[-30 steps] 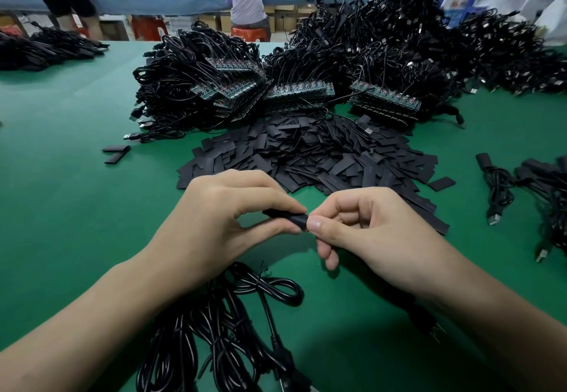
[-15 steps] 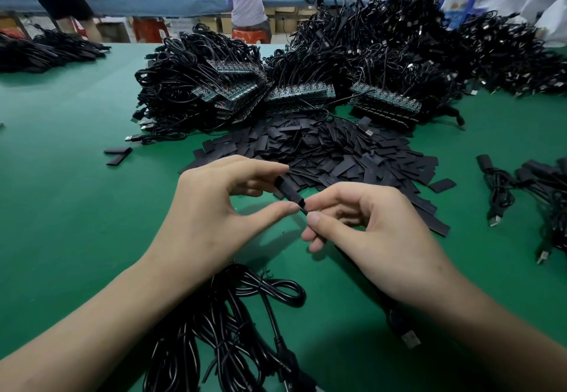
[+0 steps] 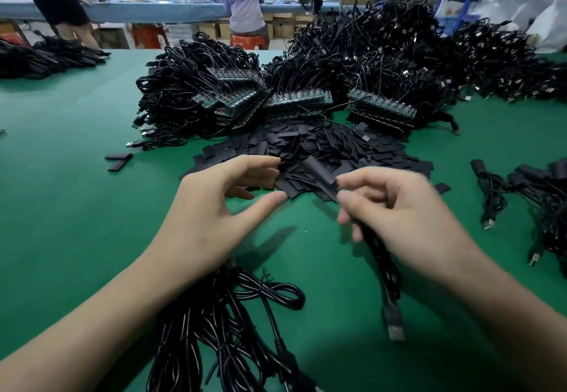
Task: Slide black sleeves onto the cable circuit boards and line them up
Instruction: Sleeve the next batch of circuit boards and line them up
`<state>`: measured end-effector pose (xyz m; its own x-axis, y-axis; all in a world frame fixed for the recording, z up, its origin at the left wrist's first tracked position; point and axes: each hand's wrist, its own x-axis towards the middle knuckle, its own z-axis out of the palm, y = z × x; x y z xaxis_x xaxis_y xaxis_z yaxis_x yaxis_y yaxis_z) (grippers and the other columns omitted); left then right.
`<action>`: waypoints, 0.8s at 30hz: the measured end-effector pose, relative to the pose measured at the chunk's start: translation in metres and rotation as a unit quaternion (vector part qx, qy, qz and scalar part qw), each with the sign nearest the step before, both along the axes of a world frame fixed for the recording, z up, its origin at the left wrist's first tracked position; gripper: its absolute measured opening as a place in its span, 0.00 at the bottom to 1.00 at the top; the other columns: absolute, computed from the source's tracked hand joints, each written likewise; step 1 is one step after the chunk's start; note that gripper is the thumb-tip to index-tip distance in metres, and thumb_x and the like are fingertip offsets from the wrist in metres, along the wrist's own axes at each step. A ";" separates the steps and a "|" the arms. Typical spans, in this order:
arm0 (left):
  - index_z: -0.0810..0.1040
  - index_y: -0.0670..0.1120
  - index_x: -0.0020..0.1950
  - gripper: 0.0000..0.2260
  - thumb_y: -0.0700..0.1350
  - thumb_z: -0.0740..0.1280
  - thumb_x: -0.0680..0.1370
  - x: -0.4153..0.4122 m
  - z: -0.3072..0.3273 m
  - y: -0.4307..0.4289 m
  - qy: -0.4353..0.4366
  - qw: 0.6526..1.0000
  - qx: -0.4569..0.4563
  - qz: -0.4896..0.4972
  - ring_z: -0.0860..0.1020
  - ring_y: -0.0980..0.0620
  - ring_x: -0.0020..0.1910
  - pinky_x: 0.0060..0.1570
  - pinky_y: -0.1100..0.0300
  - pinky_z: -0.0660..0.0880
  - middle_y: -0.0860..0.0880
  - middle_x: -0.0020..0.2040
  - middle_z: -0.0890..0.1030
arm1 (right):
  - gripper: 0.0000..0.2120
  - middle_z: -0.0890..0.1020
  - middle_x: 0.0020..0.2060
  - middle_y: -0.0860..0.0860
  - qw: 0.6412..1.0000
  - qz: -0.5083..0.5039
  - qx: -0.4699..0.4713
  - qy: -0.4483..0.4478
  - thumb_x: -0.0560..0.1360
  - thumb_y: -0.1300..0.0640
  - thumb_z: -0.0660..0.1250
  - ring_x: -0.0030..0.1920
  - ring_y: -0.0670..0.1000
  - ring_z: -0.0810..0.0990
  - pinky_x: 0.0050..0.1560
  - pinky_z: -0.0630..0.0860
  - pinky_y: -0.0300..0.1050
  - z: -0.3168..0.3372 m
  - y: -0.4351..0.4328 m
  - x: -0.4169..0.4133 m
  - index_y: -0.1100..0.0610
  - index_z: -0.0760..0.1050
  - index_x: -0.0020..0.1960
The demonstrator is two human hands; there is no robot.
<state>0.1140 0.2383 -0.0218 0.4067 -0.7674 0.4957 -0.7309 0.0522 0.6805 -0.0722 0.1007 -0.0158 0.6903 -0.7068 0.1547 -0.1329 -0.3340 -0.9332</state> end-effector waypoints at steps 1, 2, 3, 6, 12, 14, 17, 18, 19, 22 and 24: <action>0.83 0.53 0.60 0.13 0.48 0.74 0.76 0.004 0.001 0.001 -0.014 1.000 0.019 0.016 0.83 0.64 0.50 0.51 0.68 0.78 0.60 0.49 0.86 | 0.05 0.86 0.35 0.51 1.000 -0.031 -0.006 -0.001 0.79 0.61 0.70 0.29 0.47 0.77 0.32 0.77 0.40 0.004 -0.011 -0.005 0.53 0.82 0.52; 0.85 0.54 0.58 0.10 0.49 0.73 0.76 0.008 0.003 0.002 -0.033 0.998 0.049 0.031 0.82 0.67 0.48 0.48 0.72 0.76 0.62 0.46 0.85 | 0.05 0.86 0.34 0.49 0.997 -0.067 -0.031 0.011 0.79 0.60 0.70 0.28 0.45 0.76 0.31 0.75 0.38 0.008 -0.025 -0.011 0.52 0.82 0.52; 0.86 0.55 0.55 0.08 0.50 0.72 0.77 0.013 0.005 0.003 -0.052 0.994 0.089 0.044 0.80 0.69 0.45 0.45 0.75 0.74 0.63 0.43 0.84 | 0.04 0.86 0.33 0.47 0.991 -0.107 -0.071 0.035 0.79 0.59 0.70 0.27 0.42 0.76 0.32 0.74 0.38 0.011 -0.041 -0.018 0.51 0.83 0.51; 0.86 0.55 0.50 0.07 0.54 0.70 0.78 0.033 0.013 0.007 -0.100 0.969 0.215 0.070 0.79 0.66 0.41 0.39 0.74 0.71 0.62 0.39 0.83 | 0.04 0.84 0.30 0.40 0.931 -0.230 -0.224 0.175 0.78 0.54 0.70 0.30 0.41 0.78 0.37 0.72 0.40 0.013 -0.094 -0.049 0.48 0.83 0.48; 0.83 0.56 0.40 0.20 0.70 0.65 0.71 0.065 0.032 0.025 -0.124 0.904 0.407 0.037 0.79 0.64 0.35 0.37 0.63 0.73 0.62 0.35 0.82 | 0.19 0.82 0.52 0.61 0.802 -0.342 -0.294 0.391 0.74 0.46 0.75 0.56 0.66 0.79 0.56 0.79 0.65 0.004 -0.139 -0.082 0.53 0.80 0.61; 0.84 0.57 0.42 0.22 0.73 0.64 0.67 0.065 0.034 0.027 -0.098 0.891 0.442 -0.012 0.81 0.63 0.39 0.44 0.60 0.78 0.62 0.38 0.84 | 0.12 0.82 0.51 0.58 0.801 -0.296 -0.329 0.403 0.73 0.44 0.75 0.53 0.63 0.80 0.54 0.80 0.59 0.004 -0.125 -0.072 0.49 0.82 0.53; 0.82 0.59 0.44 0.11 0.65 0.71 0.71 0.061 0.032 0.026 -0.052 0.892 0.442 -0.082 0.82 0.59 0.42 0.47 0.61 0.78 0.59 0.41 0.85 | 0.10 0.82 0.44 0.50 0.818 -0.185 -0.266 0.475 0.77 0.45 0.72 0.47 0.56 0.80 0.51 0.81 0.54 0.003 -0.110 -0.058 0.46 0.77 0.40; 0.82 0.58 0.44 0.07 0.60 0.73 0.73 0.060 0.032 0.025 -0.028 0.897 0.431 -0.098 0.83 0.57 0.42 0.47 0.62 0.78 0.57 0.41 0.85 | 0.10 0.82 0.43 0.49 0.814 -0.167 -0.240 0.503 0.78 0.46 0.72 0.47 0.55 0.80 0.52 0.81 0.54 0.003 -0.110 -0.058 0.46 0.76 0.39; 0.81 0.57 0.43 0.05 0.56 0.75 0.74 0.058 0.031 0.025 -0.003 0.901 0.419 -0.112 0.83 0.55 0.42 0.46 0.62 0.78 0.55 0.41 0.85 | 0.10 0.81 0.43 0.49 0.811 -0.163 -0.223 0.516 0.78 0.48 0.72 0.48 0.55 0.80 0.53 0.80 0.53 0.003 -0.113 -0.060 0.47 0.76 0.40; 0.81 0.53 0.43 0.05 0.48 0.75 0.75 0.054 0.032 0.025 0.081 0.904 0.390 -0.152 0.80 0.53 0.40 0.44 0.62 0.76 0.50 0.41 0.83 | 0.10 0.80 0.39 0.48 0.811 -0.192 -0.206 0.513 0.77 0.53 0.73 0.48 0.56 0.79 0.49 0.75 0.48 0.003 -0.128 -0.074 0.50 0.77 0.39; 0.81 0.51 0.43 0.04 0.45 0.75 0.75 0.050 0.032 0.024 0.130 0.904 0.365 -0.177 0.79 0.53 0.40 0.44 0.62 0.75 0.48 0.40 0.81 | 0.12 0.79 0.36 0.47 0.816 -0.221 -0.195 0.498 0.77 0.55 0.74 0.46 0.57 0.80 0.45 0.73 0.48 0.004 -0.136 -0.082 0.52 0.79 0.36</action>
<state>0.1644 0.2623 0.0106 0.1009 -0.9564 -0.2739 -0.5658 -0.2816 0.7749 -0.1543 -0.0350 -0.0123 0.3021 -0.9517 -0.0541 -0.9478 -0.2938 -0.1241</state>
